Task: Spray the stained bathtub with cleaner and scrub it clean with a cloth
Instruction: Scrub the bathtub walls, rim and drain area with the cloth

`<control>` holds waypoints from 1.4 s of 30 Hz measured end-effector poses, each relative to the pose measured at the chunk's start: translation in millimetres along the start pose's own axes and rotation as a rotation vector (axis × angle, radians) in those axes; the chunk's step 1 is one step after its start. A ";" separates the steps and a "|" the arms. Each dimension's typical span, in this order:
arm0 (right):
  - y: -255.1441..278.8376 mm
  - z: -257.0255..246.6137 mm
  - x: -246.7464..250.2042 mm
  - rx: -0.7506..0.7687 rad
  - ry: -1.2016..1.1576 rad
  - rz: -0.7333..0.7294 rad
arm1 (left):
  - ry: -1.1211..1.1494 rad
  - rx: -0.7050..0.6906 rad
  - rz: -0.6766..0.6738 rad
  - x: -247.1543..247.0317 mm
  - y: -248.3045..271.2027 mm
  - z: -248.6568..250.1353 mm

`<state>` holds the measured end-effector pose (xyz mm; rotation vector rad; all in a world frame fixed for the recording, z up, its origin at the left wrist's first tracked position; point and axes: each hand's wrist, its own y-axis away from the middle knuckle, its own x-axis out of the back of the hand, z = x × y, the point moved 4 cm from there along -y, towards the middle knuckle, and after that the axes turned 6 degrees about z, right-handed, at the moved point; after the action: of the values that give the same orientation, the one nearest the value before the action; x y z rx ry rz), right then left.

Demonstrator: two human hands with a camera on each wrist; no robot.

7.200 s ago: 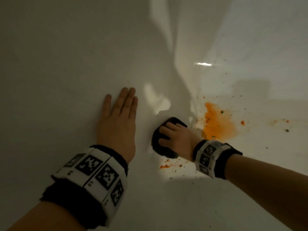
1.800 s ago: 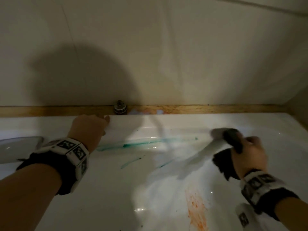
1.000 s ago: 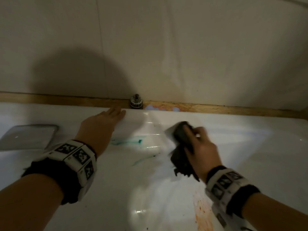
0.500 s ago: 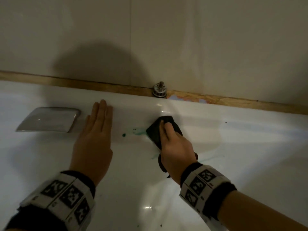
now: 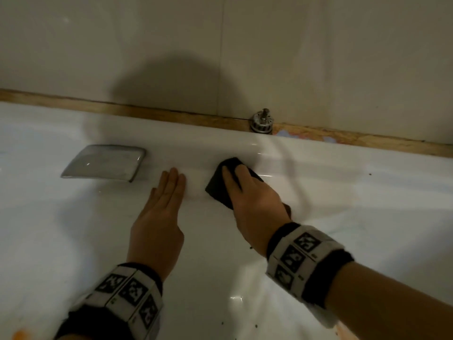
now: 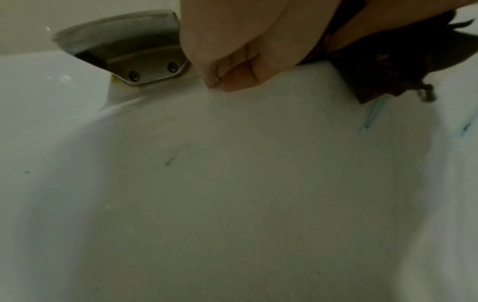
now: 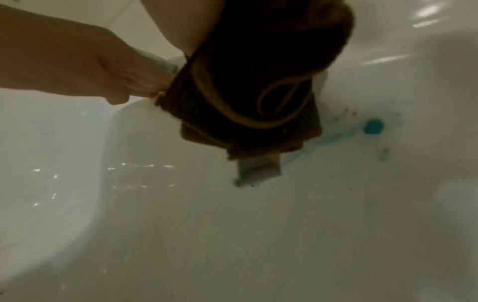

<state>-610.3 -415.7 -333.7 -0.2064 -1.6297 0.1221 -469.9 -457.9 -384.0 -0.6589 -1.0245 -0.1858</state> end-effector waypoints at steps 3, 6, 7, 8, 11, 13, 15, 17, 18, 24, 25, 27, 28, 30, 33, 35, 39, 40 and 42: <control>2.6 -1.3 -11.5 0.070 -0.013 0.089 | -0.018 0.012 -0.035 -1.7 1.1 -1.5; 22.5 -1.9 -20.2 0.284 -0.026 -0.001 | -0.026 0.022 -0.087 2.9 0.6 -1.2; 33.6 -2.5 -17.9 0.353 -0.036 -0.050 | -0.016 0.048 -0.104 3.9 0.0 -1.7; 45.0 0.0 -18.7 0.376 -0.049 -0.061 | -0.005 0.067 -0.121 4.9 0.1 -2.5; 48.6 13.5 6.3 0.117 -0.191 -0.009 | 0.017 0.068 -0.108 7.4 0.7 -3.6; 28.2 11.2 12.6 -0.038 -0.164 0.055 | 0.007 0.074 -0.117 7.9 0.9 -2.5; 9.0 -2.5 6.9 -0.049 -0.092 0.136 | 0.001 0.096 -0.130 8.6 1.4 -1.6; 2.3 -13.9 -6.0 0.006 -0.047 0.159 | 0.000 0.104 -0.128 8.6 -0.2 -1.0; 2.4 -16.2 -11.3 0.030 -0.050 0.145 | 0.000 0.095 -0.119 7.8 -0.9 -1.3; 39.4 -22.4 -18.3 0.259 -0.128 0.038 | -0.007 0.084 -0.091 7.1 -0.8 -4.7; 42.5 -15.0 -13.1 0.187 -0.165 0.014 | -0.010 0.070 -0.074 7.1 -0.7 -5.4; 32.7 -0.3 8.8 0.070 -0.170 0.097 | -0.020 0.034 -0.057 6.3 0.8 -5.6; 22.4 3.9 11.9 0.058 -0.138 0.111 | -0.035 0.029 -0.061 4.4 2.1 -6.0; 5.8 8.0 8.9 0.028 -0.119 0.120 | -0.033 0.056 -0.081 4.8 0.9 -3.9; 3.7 -16.4 -6.7 0.010 -0.037 0.030 | -0.032 0.077 -0.081 5.5 1.0 -4.6; 15.3 -21.0 -21.8 0.035 -0.117 -0.006 | -0.035 0.068 -0.075 8.4 0.5 -2.1; 48.5 -2.0 -26.6 0.232 -0.164 -0.165 | -0.037 0.108 -0.124 15.4 -1.3 3.0; 59.4 17.7 -25.7 0.157 -0.172 -0.211 | -0.048 0.086 -0.124 14.0 -0.6 2.8; 83.2 55.7 -18.9 0.008 -0.138 -0.185 | -0.129 0.010 -0.139 5.9 3.9 2.7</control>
<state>-659.7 -335.8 -373.1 -0.0408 -1.7765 0.0011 -467.0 -452.2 -379.8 -0.5965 -1.1955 -0.2626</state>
